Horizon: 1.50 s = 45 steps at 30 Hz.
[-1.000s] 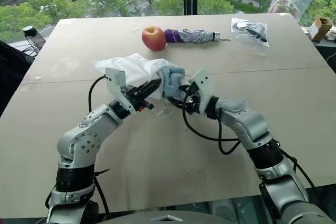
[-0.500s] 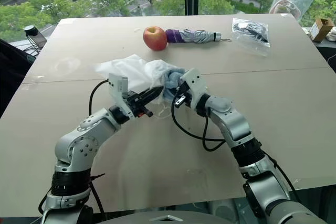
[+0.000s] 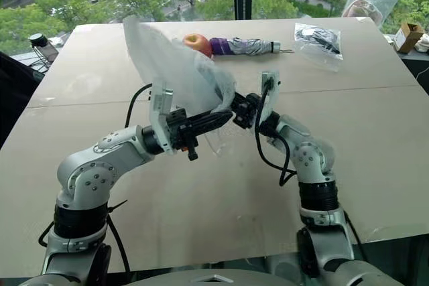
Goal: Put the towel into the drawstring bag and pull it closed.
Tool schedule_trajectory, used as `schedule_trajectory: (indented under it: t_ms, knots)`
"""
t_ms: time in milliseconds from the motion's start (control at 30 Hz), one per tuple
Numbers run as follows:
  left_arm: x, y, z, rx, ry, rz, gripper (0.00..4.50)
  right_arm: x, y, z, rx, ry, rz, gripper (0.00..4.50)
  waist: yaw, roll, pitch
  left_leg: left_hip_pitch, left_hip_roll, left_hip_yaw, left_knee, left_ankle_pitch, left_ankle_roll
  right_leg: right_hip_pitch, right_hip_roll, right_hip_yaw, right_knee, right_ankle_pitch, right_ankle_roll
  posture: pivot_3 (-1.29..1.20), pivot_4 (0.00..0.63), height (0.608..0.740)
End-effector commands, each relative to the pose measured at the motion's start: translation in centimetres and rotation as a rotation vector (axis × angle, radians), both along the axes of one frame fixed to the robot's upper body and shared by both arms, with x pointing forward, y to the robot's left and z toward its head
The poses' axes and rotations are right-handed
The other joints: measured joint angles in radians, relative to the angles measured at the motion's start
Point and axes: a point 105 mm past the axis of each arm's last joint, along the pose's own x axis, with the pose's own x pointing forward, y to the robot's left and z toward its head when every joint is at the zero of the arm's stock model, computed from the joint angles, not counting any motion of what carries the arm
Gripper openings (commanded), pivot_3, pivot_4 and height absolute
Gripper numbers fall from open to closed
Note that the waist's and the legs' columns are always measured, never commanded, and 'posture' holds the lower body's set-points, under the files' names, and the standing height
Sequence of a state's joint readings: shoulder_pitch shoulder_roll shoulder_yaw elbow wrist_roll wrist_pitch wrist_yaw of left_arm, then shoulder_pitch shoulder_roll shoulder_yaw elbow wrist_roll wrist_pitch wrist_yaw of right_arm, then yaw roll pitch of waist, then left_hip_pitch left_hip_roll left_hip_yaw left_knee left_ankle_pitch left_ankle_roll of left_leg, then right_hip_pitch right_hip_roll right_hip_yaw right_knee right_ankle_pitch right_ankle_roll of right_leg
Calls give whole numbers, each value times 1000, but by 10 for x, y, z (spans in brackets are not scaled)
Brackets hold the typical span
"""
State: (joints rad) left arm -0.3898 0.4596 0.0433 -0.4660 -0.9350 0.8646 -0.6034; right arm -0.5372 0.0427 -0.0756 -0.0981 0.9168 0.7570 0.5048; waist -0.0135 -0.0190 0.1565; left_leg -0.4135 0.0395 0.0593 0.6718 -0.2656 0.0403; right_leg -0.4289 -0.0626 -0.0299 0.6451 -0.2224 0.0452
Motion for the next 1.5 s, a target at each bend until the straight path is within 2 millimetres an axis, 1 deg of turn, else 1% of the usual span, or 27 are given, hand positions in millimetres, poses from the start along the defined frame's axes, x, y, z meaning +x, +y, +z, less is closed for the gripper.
schedule_trajectory:
  t_ms: [33, 167, 267, 333, 400, 467, 500, 533, 567, 600, 633, 700, 733, 867, 967, 1033, 1133, 1233, 1300, 1367, 1433, 1500]
  knots:
    - [-10, -11, 2, -7, -8, -61, 0, 6, 5, 23, 141, 66, -33, 30, 0, 0, 0, 0, 0, 0, 0, 0, 0, 0, 0, 0, 0, 0, 0, 0, 150, 740]
    - [-11, -13, 1, -22, -4, -56, 0, 26, 6, 22, 223, 240, -143, 30, 3, 0, 0, 0, -1, 0, 1, 1, -1, 0, -1, 1, 0, 0, 0, 0, 150, 740]
    - [-8, -13, 2, -31, -15, -25, 0, 42, 2, 13, 217, 358, -253, 30, 1, 0, 0, -1, -1, 1, 1, 2, -4, 0, -2, 1, -1, 0, 0, 0, 150, 740]
    - [1, -10, 4, -41, -37, 36, 0, 46, -2, 9, 161, 365, -308, 30, -1, 0, 0, -1, -1, 1, 1, 2, -4, 0, -2, 1, -1, 0, 0, 0, 150, 740]
    - [16, -3, 6, -49, -59, 126, 0, 46, -4, 6, 70, 310, -333, 30, -2, 0, 0, -1, -1, 1, 1, 2, -3, 0, -1, 1, 0, 0, 0, 0, 150, 740]
    - [32, 6, 8, -67, -71, 223, 0, 42, -6, 2, 22, 276, -320, 845, -2, 0, 0, -1, -1, 1, 1, 2, -2, -1, 0, 1, 0, 0, 0, 0, 150, 740]
    - [39, 10, 11, -81, -81, 269, 0, 39, -8, 1, -4, 250, -311, 1091, -1, 0, 0, 0, -1, 0, 1, 1, -2, -1, 0, 1, 1, 0, 0, 0, 150, 740]
    - [46, 15, 12, -93, -88, 313, 0, 37, -10, 0, -37, 221, -307, 1434, 0, 0, 0, 0, -1, 0, 1, 1, -2, -1, 0, 1, 1, 0, 0, 0, 150, 740]
    - [53, 20, 14, -105, -93, 361, 0, 35, -13, -3, -88, 188, -310, 2011, 0, 0, 0, -1, -1, 0, 1, 1, -2, -1, 0, 1, 1, 0, 0, 0, 150, 740]
    - [58, 24, 15, -114, -96, 395, 0, 34, -15, -6, -138, 156, -316, 2411, 1, 0, 0, -1, -1, 0, 1, 1, -1, -1, 0, 1, 1, 0, 0, 0, 150, 740]
    - [63, 28, 16, -121, -95, 424, 0, 32, -17, -11, -214, 110, -326, 2975, 2, 0, 0, -1, -1, 1, 1, 1, -1, -1, 0, 1, 0, 0, 0, 0, 150, 740]
    - [69, 33, 16, -141, -86, 465, 0, 21, -18, -21, -380, -7, -274, 3907, 4, 0, 0, -1, -1, 1, 1, 1, -1, 0, -1, 1, -1, 0, 0, 0, 150, 740]
    - [71, 35, 15, -150, -77, 479, 0, 15, -19, -24, -425, -46, -243, 4335, 3, 0, 0, -2, -2, 1, 1, 0, 0, 0, -1, 1, -2, 0, 0, 0, 150, 740]
    - [74, 42, 11, -167, -48, 509, 0, 0, -30, -30, -560, -170, -159, 4335, -1, 0, 0, -2, -1, 1, 1, 0, 0, -1, -1, 2, -2, 0, 0, 0, 150, 740]
    - [75, 47, 11, -184, -34, 527, 0, -6, -39, -38, -645, -252, -124, 4335, 1, -1, 0, -1, -1, 0, 1, 0, 0, -1, 0, 0, -2, 0, 0, 0, 150, 740]
    - [75, 50, 13, -211, -23, 536, 0, 7, -51, -47, -739, -293, -209, 4335, 1, -1, 0, -1, -1, 0, 1, 0, 0, 0, 0, 0, -2, 0, 0, 0, 150, 740]
    - [75, 53, 12, -219, -14, 542, 0, 35, -68, -61, -905, -365, -367, 4335, 1, -1, 0, -1, -1, 1, 2, 0, 0, 0, 0, 1, -1, 0, 0, 0, 150, 740]
    - [73, 54, 10, -211, -7, 540, 0, 51, -71, -67, -978, -425, -433, 4335, 1, -1, 0, -1, -1, 1, 3, 0, 0, 0, 0, 2, -1, 0, 0, 0, 150, 740]
    - [71, 52, 9, -206, -5, 533, 0, 64, -71, -64, -931, -386, -496, 4335, -2, -1, 0, -1, -1, 2, 3, 2, -3, 0, 0, 3, -1, 0, 0, 0, 150, 740]
    - [70, 52, 8, -200, -5, 529, 0, 79, -66, -60, -857, -330, -551, 4335, -4, -1, 0, -1, 0, 2, 3, 3, -4, 0, 1, 3, 0, 0, 0, 0, 150, 740]
    - [70, 52, 7, -198, -3, 530, 0, 88, -59, -60, -828, -306, -560, 4335, -2, -1, 0, 0, 0, 2, 3, 3, -5, 0, 1, 3, 0, 0, 0, 0, 150, 740]
    - [70, 52, 6, -195, -1, 532, 0, 99, -51, -64, -804, -262, -566, 4335, 2, -1, 0, 0, 0, 1, 3, 3, -5, 0, 1, 2, 1, 0, 0, 0, 150, 740]
